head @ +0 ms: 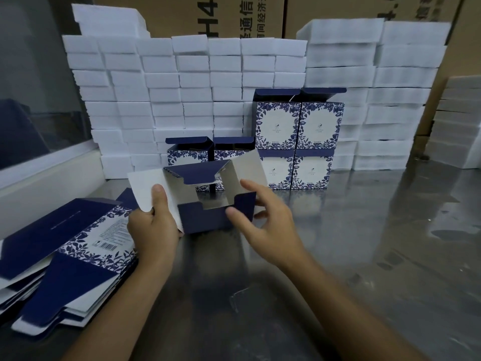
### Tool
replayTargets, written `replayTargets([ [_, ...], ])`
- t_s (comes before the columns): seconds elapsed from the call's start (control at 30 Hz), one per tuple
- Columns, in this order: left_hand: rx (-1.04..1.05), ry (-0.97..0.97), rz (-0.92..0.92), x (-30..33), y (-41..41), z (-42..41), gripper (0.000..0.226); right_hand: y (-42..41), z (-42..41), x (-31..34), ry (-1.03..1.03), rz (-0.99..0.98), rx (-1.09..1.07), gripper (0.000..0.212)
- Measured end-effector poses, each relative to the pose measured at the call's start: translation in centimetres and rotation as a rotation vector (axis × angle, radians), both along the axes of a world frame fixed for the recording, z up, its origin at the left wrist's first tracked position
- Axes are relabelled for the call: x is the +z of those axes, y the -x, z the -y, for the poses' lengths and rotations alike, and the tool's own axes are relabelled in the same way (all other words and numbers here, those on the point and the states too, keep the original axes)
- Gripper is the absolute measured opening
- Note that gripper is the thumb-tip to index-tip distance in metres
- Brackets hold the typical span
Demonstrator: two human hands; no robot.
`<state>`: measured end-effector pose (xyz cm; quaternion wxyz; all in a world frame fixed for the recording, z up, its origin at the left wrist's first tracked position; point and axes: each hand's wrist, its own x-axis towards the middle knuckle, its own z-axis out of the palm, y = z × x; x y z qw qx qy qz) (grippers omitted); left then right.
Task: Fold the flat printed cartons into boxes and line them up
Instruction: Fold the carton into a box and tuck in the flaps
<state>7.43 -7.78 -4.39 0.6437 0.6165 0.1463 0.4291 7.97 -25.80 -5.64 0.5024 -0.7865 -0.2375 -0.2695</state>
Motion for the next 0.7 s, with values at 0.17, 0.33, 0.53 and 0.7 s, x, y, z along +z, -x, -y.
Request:
replayTargets([
  [0.17, -0.053, -0.150, -0.012, -0.8, 0.0, 0.9, 0.043, -0.5, 0.1, 0.3, -0.151, 0.087, -0.190, 0.026],
  [0.33, -0.157, -0.449, 0.053, -1.5, 0.2, 1.0, 0.034, -0.9, 0.5, 0.2, -0.225, 0.073, -0.297, 0.032],
  [0.53, -0.254, -0.491, -0.058, -2.2, 0.1, 1.3, 0.054, -0.9, 0.7, 0.2, -0.263, 0.114, -0.346, 0.014],
  [0.7, -0.284, -0.250, -0.071, -1.8, 0.0, 2.1, 0.045, -1.0, -0.2, -0.7, -0.178, -0.105, -0.418, 0.023],
])
